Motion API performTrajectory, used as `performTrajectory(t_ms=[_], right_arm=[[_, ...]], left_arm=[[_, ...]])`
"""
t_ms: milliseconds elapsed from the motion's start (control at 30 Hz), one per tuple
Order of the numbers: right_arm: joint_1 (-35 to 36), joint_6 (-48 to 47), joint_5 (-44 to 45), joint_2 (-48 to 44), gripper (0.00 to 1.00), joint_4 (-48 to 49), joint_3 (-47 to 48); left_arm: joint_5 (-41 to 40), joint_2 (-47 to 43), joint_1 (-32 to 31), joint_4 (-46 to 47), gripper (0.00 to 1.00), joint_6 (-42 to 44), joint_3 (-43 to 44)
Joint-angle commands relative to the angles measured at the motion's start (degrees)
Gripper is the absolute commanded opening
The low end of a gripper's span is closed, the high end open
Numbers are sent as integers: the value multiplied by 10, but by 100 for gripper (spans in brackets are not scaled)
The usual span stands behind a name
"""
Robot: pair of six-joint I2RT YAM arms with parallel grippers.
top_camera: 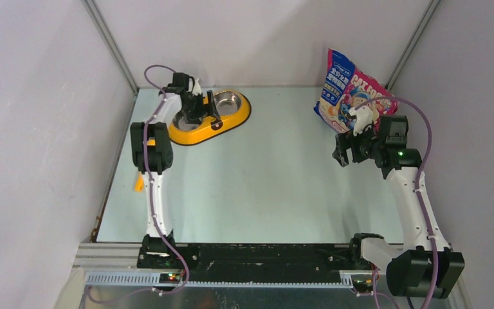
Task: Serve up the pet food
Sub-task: Move the pet food bowl to the center of the board, then move the pet food bag to the center of the board.
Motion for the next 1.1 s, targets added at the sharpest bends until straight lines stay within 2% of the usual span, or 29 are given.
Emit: performTrajectory(t_ms=[0, 100, 267, 433, 533, 633, 733, 900, 1067], right_arm=[[23, -11, 56, -35, 84, 37, 1], [59, -30, 117, -61, 85, 49, 16], [63, -39, 196, -79, 86, 71, 65], [26, -26, 191, -101, 86, 99, 75], [11, -9, 168, -105, 86, 116, 75], [6, 11, 157, -111, 85, 117, 69], [-6, 18, 134, -146, 85, 136, 25], [-12, 9, 75, -174, 85, 120, -8], [-25, 10, 66, -206, 85, 124, -16]], left_arm=[[59, -142, -3, -11, 100, 37, -78], [93, -256, 1, -23, 100, 82, -141], [117, -434, 8, -61, 100, 192, -292], [118, -557, 9, -69, 100, 287, -434], [102, -610, 9, -63, 100, 308, -507], [93, -629, 7, -37, 100, 314, -545], [66, -617, 8, -15, 100, 295, -537], [18, -576, 9, 18, 100, 265, -504], [40, -503, -7, -3, 100, 247, -422]])
